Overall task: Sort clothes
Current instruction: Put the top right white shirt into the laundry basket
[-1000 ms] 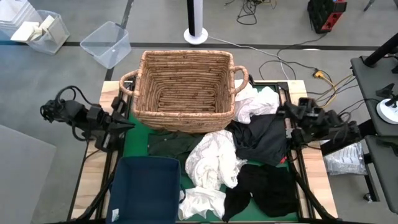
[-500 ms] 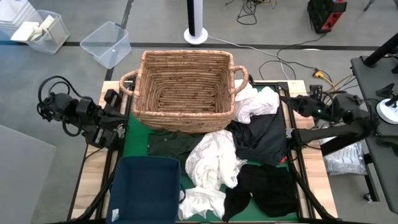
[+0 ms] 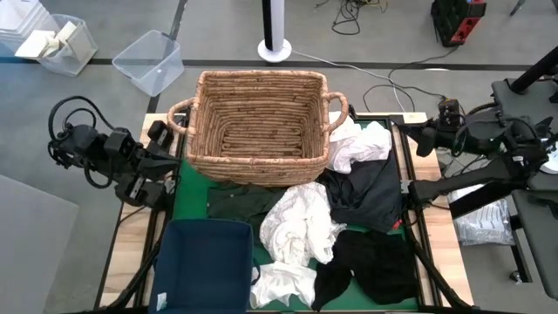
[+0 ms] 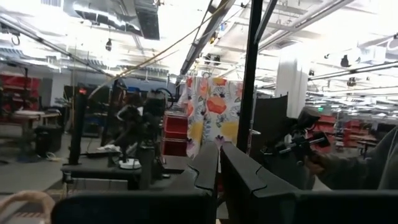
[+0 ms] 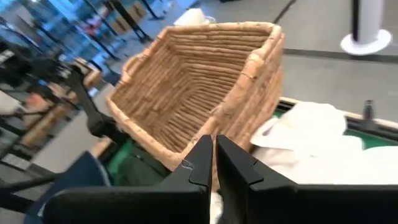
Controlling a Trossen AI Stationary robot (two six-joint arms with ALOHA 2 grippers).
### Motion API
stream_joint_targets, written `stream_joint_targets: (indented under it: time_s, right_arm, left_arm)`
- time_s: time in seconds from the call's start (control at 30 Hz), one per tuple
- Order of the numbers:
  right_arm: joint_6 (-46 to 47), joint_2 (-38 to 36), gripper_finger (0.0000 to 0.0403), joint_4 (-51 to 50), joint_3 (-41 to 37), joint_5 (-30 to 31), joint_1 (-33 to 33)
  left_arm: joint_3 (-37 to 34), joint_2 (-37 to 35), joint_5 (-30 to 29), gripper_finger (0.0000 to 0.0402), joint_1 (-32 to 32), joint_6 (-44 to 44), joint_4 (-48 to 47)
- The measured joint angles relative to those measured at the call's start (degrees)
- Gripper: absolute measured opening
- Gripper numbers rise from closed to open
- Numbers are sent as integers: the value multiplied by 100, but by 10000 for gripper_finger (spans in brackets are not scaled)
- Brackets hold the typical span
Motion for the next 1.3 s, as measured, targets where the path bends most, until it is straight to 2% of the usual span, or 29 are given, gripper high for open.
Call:
stream_joint_targets:
  time_s: [0.4, 0.5, 0.63, 0.7, 0.8, 1.13, 1.3]
  right_arm:
    - [-479, 1143, 13, -857, 1613, 0, -2]
    - [-487, 1346, 13, -1001, 1941, 0, 0]
    - [-551, 1648, 13, -1291, 2398, 48, -2]
    - [-572, 1808, 13, -1445, 2649, 161, -28]
    - [-694, 2048, 13, -1541, 3023, 232, -116]
    - [-2145, 2531, 13, -1495, 3666, 259, -188]
    - [-2113, 2658, 13, -1441, 3680, 258, -188]
  left_arm:
    - [793, 586, -481, 0, 0, 43, -289]
    - [1033, 650, -1138, 0, 0, -123, -692]
    - [1335, 770, -2480, 0, 2, -448, -1426]
    - [1464, 834, -2837, 0, 4, -545, -1781]
    - [1595, 901, -2948, 0, 3, -573, -2054]
    - [1588, 943, -2955, 0, 0, -597, -2117]
    - [1583, 956, -2955, 0, 0, -638, -2116]
